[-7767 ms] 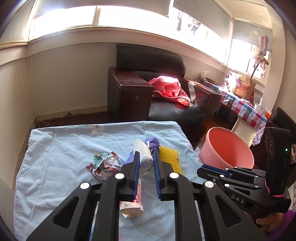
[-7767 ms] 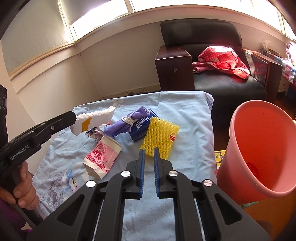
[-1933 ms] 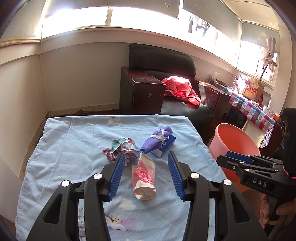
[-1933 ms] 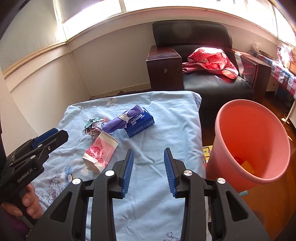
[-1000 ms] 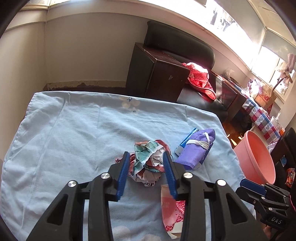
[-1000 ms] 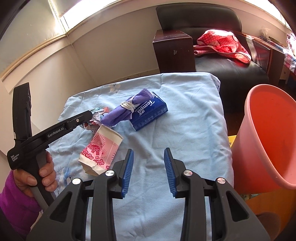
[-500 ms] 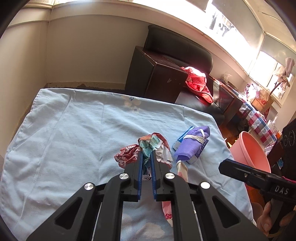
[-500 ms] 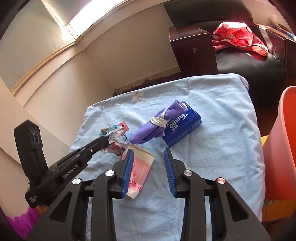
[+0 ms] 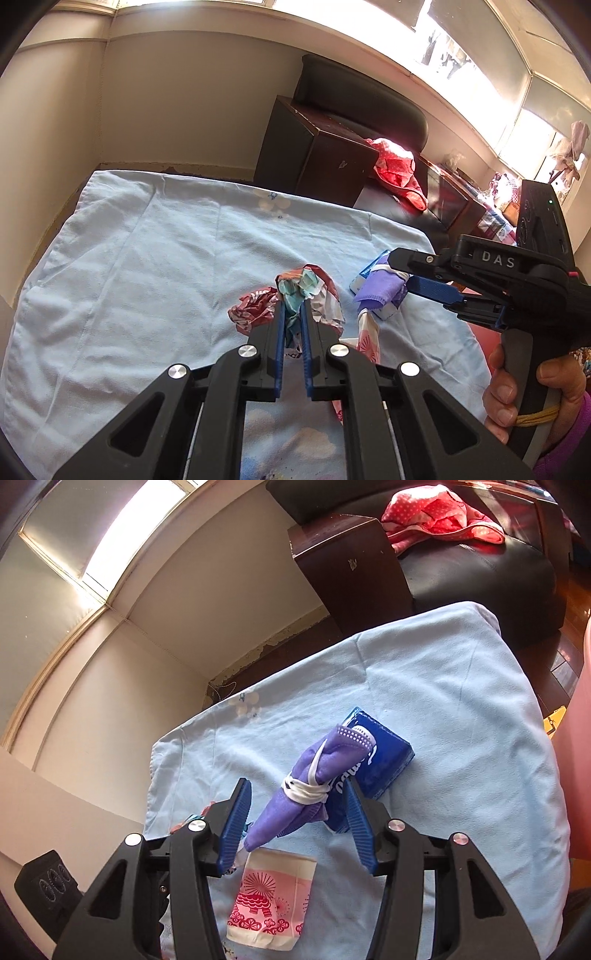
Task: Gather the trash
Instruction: 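Close the left gripper on the crumpled colourful paper, then grasp the purple wrapper with the right gripper while the left gripper holds the paper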
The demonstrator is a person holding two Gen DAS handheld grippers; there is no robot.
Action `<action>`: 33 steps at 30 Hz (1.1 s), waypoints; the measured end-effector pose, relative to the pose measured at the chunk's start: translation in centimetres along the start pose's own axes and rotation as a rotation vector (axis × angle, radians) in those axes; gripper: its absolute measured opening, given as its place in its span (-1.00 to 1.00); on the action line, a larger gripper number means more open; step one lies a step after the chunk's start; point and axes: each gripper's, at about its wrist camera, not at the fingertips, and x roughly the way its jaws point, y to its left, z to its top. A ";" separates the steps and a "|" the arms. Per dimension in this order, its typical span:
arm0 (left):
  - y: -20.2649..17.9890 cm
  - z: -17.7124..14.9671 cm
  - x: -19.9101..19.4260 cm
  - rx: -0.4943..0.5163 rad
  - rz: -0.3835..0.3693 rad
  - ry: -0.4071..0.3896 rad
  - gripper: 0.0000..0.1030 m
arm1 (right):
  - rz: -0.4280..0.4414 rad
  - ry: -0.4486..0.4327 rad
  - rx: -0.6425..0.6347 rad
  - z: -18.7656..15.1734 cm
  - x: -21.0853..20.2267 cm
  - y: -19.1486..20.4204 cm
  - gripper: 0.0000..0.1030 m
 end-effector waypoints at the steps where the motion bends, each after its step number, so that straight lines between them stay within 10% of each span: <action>1: 0.0 0.0 0.0 -0.001 0.000 0.000 -0.86 | -0.006 0.013 -0.008 -0.1 0.4 0.1 0.01; 12: 0.1 -0.1 -1.1 0.003 0.011 -0.015 -0.86 | -0.004 -0.007 -0.094 -1.5 -0.8 0.6 -0.47; 33: -3.4 0.0 -4.9 0.075 0.077 -0.078 -0.86 | -0.112 -0.186 -0.323 -5.5 -10.6 0.7 -0.48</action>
